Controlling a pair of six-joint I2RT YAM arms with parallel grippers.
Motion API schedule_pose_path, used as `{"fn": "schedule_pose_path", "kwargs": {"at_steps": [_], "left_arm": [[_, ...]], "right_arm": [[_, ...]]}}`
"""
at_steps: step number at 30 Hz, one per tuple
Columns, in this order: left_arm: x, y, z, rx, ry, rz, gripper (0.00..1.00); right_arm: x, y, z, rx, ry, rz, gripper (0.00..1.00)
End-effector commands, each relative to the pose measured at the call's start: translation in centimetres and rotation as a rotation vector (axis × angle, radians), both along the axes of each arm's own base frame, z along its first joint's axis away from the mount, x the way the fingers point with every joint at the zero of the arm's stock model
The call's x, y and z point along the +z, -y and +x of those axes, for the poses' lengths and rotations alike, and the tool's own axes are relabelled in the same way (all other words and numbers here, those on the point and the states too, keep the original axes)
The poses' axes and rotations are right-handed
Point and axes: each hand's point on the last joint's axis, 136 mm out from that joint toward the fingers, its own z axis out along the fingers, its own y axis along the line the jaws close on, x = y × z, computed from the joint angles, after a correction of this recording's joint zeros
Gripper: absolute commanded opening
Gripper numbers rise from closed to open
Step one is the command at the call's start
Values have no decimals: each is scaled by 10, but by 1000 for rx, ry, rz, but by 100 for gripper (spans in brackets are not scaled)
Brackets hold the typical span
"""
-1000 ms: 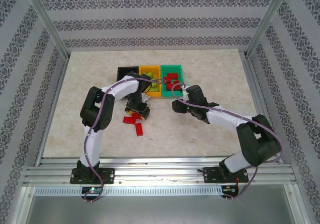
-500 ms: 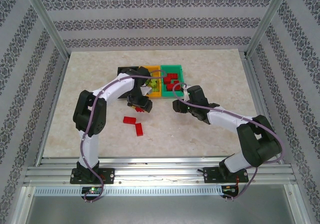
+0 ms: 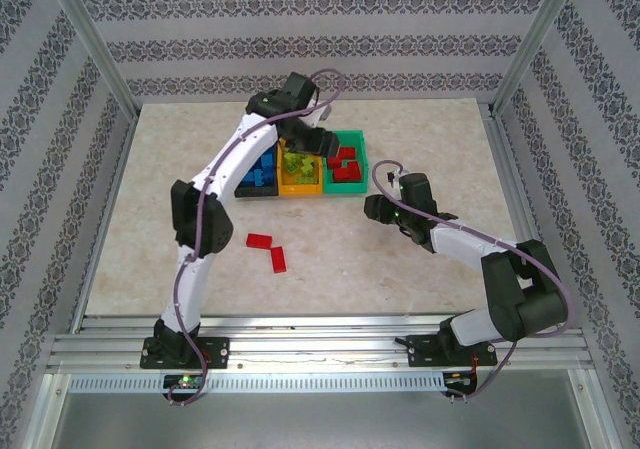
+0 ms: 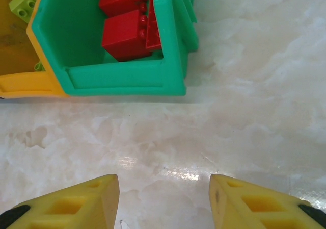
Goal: Sort the legos into containers by color
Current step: Place the lego in the container.
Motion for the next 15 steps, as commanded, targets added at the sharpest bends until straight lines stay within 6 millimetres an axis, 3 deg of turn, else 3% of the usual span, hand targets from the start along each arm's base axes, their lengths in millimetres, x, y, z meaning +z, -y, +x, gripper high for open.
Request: {"fn": "schedule_pose_path", "kwargs": {"at_steps": [1, 3, 7, 15], "left_arm": [[-10, 17, 5, 8, -42, -19, 64], [-8, 24, 15, 18, -15, -46, 65], [-8, 31, 26, 31, 6, -85, 78], [6, 23, 9, 6, 37, -23, 83]], "right_arm": [[12, -2, 2, 0, 35, 51, 51], [12, -2, 2, 0, 35, 54, 51], [12, -2, 2, -1, 36, 59, 51], [12, -4, 2, 6, 32, 74, 51]]}}
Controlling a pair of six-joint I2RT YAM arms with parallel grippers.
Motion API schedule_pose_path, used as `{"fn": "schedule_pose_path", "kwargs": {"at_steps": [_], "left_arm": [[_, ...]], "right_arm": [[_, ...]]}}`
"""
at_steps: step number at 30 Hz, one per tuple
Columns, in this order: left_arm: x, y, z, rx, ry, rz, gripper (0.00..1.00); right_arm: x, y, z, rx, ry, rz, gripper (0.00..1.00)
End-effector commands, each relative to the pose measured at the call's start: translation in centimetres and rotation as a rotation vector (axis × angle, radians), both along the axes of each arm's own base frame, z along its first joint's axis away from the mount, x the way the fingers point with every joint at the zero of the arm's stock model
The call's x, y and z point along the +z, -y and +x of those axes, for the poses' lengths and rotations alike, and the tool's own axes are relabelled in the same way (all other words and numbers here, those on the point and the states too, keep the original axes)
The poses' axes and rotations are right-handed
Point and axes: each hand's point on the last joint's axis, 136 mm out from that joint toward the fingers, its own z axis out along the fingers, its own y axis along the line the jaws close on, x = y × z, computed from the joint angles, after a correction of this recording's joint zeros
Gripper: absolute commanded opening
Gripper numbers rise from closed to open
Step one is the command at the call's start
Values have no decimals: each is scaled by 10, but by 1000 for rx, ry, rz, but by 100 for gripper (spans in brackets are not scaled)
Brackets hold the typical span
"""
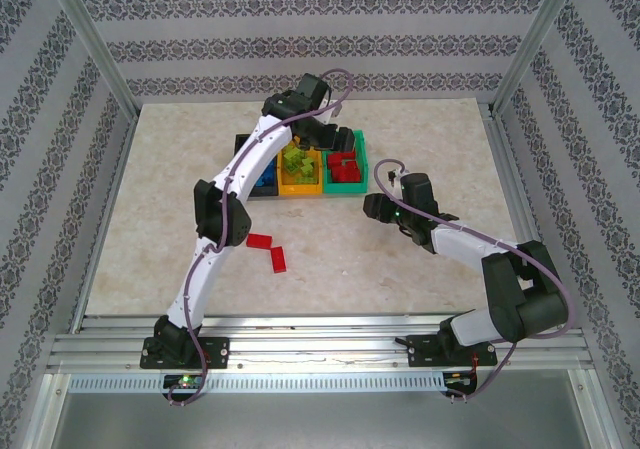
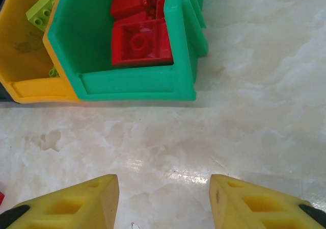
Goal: Sort the legos into containers by color
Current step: Place the lego in the container, then pick up the lego from the center of the table.
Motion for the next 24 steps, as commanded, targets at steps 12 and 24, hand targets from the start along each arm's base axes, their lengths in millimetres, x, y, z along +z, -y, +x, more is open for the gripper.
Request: {"fn": "schedule_pose_path", "kwargs": {"at_steps": [12, 24], "left_arm": [[-12, -62, -120, 31, 7, 127, 82], [-84, -150, -216, 221, -129, 298, 83]], "right_arm": [[9, -3, -2, 15, 20, 48, 51], [4, -9, -1, 30, -1, 67, 52]]}}
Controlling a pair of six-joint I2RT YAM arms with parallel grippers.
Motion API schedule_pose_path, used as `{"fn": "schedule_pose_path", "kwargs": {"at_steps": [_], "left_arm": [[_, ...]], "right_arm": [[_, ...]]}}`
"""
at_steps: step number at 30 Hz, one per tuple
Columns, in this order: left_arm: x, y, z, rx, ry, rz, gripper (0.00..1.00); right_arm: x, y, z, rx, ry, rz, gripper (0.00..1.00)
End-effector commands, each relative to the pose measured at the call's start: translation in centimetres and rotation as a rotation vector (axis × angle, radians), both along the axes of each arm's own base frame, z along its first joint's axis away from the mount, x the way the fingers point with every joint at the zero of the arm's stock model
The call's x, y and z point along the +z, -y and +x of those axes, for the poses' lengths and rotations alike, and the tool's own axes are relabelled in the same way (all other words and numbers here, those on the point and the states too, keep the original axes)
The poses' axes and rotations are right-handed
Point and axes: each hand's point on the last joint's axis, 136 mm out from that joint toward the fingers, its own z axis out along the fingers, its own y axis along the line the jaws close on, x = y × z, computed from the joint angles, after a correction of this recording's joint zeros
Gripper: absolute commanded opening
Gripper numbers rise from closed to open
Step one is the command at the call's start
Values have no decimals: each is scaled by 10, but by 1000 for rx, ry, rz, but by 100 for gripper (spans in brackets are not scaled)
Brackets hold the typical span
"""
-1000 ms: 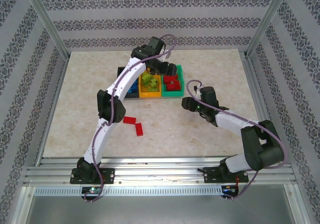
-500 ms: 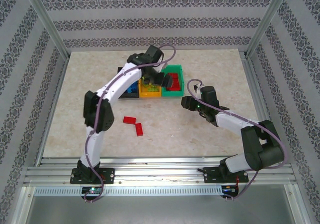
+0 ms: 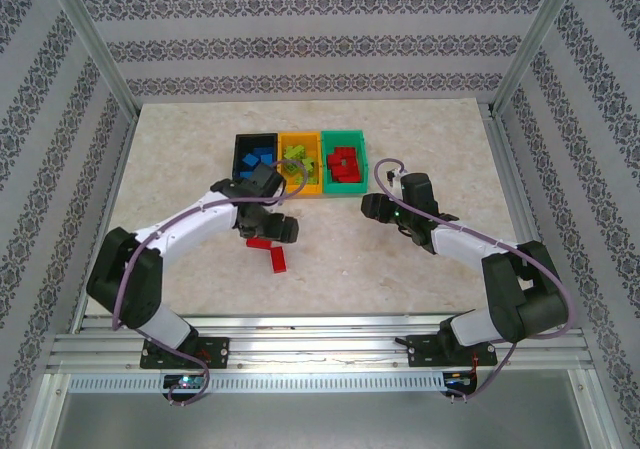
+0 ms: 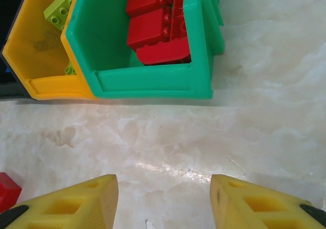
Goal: Sort the legos into containers by color
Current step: Pick up the lego from the center of the table.
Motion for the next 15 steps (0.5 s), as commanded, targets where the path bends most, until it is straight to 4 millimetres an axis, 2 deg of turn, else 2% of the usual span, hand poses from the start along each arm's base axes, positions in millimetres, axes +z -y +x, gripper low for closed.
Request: {"fn": "schedule_pose_path", "kwargs": {"at_steps": [1, 5, 9, 15], "left_arm": [[-4, -23, 4, 94, 60, 74, 83], [-21, -46, 2, 134, 37, 146, 89], [-31, -46, 11, 126, -13, 78, 90], [-41, -42, 19, 68, -73, 102, 89]], "right_arm": [[1, -2, 1, 3, 4, 26, 51], [0, -2, 1, 4, 2, 25, 51], [1, -1, 2, 5, 5, 20, 51], [0, 0, 2, 2, 6, 15, 52]]}}
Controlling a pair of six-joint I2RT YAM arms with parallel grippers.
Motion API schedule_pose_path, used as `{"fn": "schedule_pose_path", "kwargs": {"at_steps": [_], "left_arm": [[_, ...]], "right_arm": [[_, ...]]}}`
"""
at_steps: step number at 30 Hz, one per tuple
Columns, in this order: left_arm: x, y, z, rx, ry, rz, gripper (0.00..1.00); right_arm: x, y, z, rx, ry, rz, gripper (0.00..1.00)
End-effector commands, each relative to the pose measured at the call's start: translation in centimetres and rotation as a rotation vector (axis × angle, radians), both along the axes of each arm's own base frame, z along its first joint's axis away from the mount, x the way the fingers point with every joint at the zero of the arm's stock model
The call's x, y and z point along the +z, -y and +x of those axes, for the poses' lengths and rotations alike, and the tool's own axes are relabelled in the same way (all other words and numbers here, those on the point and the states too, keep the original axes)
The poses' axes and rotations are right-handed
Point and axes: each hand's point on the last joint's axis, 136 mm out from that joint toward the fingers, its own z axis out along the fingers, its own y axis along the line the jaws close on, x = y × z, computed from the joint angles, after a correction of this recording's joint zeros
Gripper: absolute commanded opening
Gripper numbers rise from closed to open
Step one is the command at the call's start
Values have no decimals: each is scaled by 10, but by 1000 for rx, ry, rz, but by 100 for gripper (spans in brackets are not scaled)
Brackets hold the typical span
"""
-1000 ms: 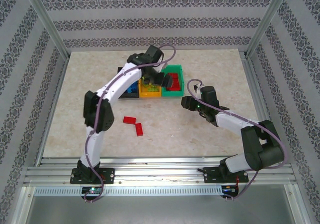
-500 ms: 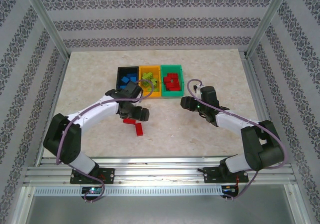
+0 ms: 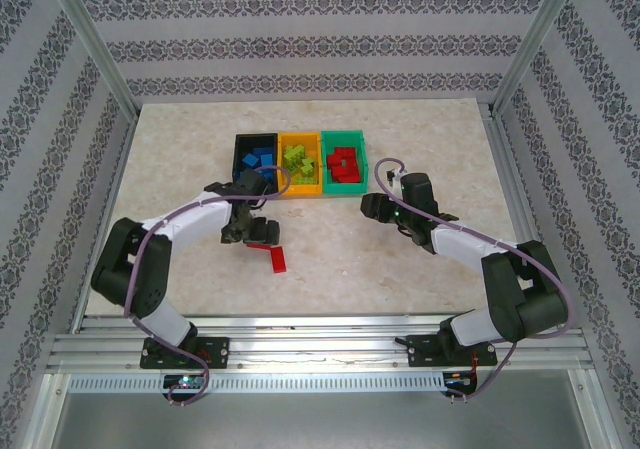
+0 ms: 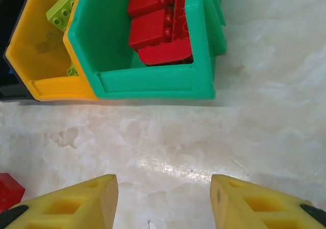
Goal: Sort the legos into containers by color
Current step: Pick up the lego from the center of the table.
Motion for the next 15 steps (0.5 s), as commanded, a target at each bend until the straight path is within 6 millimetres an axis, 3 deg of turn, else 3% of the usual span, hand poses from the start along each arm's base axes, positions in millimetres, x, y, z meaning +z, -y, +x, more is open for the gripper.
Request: {"fn": "schedule_pose_path", "kwargs": {"at_steps": [1, 10, 15], "left_arm": [[-1, 10, 8, -62, -20, -19, 88], [-19, 2, 2, -67, -78, 33, 78], [-18, 3, 1, -66, -67, 20, 60]], "right_arm": [[0, 0, 2, 5, 7, 7, 52], [0, 1, 2, 5, 7, 3, 52], [-1, 0, 2, 8, 4, 7, 52]]}}
